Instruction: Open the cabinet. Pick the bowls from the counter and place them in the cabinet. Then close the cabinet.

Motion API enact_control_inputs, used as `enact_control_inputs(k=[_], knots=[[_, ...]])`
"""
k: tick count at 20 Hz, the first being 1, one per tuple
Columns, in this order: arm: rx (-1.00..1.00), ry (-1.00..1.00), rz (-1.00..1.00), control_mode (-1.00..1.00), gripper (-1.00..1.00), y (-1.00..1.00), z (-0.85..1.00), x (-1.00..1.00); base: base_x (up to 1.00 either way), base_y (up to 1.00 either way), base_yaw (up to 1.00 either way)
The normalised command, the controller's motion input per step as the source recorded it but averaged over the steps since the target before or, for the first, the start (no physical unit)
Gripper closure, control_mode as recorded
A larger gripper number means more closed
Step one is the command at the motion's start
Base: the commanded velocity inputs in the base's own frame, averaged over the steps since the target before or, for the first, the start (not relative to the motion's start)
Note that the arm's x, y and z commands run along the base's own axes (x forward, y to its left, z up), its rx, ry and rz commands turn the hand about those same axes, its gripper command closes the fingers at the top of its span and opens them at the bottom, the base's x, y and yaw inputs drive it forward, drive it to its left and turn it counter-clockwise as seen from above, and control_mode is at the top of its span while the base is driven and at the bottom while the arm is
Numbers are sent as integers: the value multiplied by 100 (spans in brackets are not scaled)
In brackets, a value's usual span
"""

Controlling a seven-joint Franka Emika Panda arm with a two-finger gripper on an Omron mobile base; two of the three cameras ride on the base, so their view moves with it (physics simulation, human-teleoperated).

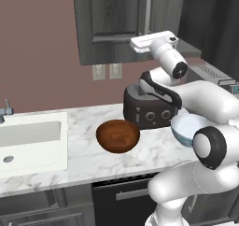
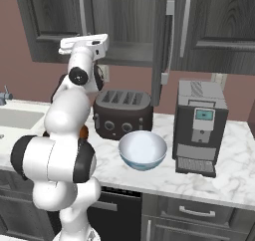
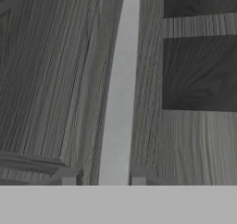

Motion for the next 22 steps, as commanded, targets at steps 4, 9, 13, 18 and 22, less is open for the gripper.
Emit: enact_control_inputs(k=[4,9,13,18,22], knots=[[1,17,0,-100,100,-4,0,55,0,0,0],[6,26,17,-100,100,-32,-2,48,0,0,0],[8,32,33,-100,100,-45,-14,87,0,0,0],[-2,22,35,-100,100,27,-15,52,0,0,0],[-21,1,44,-100,100,100,-3,-10,0,0,0]])
